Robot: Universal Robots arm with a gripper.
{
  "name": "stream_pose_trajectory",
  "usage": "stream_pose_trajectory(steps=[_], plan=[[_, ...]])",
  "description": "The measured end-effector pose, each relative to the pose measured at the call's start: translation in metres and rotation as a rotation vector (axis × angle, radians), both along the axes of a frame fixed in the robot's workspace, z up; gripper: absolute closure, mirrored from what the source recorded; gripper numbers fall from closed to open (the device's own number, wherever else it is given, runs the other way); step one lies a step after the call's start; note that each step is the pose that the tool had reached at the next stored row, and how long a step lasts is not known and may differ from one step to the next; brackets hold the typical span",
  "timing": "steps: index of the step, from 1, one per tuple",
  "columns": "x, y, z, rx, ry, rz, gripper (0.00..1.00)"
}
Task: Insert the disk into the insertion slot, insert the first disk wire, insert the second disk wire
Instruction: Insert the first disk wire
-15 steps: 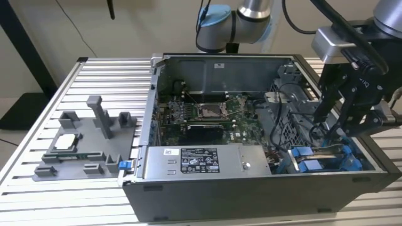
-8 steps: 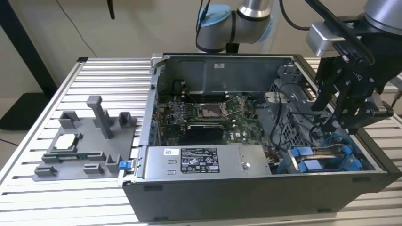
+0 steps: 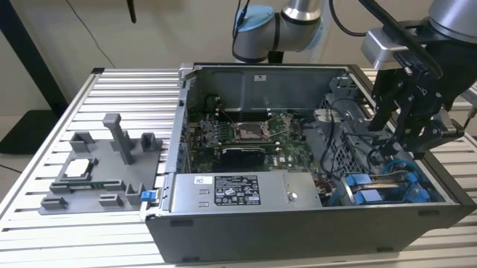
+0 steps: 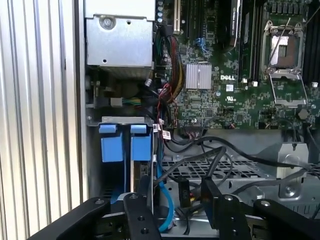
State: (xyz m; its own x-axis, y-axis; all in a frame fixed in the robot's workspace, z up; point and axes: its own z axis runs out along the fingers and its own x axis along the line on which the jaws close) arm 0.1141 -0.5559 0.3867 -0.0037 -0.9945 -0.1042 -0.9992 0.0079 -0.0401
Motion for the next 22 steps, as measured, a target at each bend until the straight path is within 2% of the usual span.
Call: stream_pose_trajectory(steps=[2,8,15,22], plan=[[0.0002,0.0000,-0.0006,-0.0001,-0.0037,0.014,0.00],[0.0002,0.0001,-0.0027,0.0001,-0.0209,0.050,0.00],[0.0003,0.0003,-0.0033,0.0035,-0.0467,0.060,0.00],[-0.0009,0.0021,-0.0034,0.0103,-0.0482,0.060,0.00]])
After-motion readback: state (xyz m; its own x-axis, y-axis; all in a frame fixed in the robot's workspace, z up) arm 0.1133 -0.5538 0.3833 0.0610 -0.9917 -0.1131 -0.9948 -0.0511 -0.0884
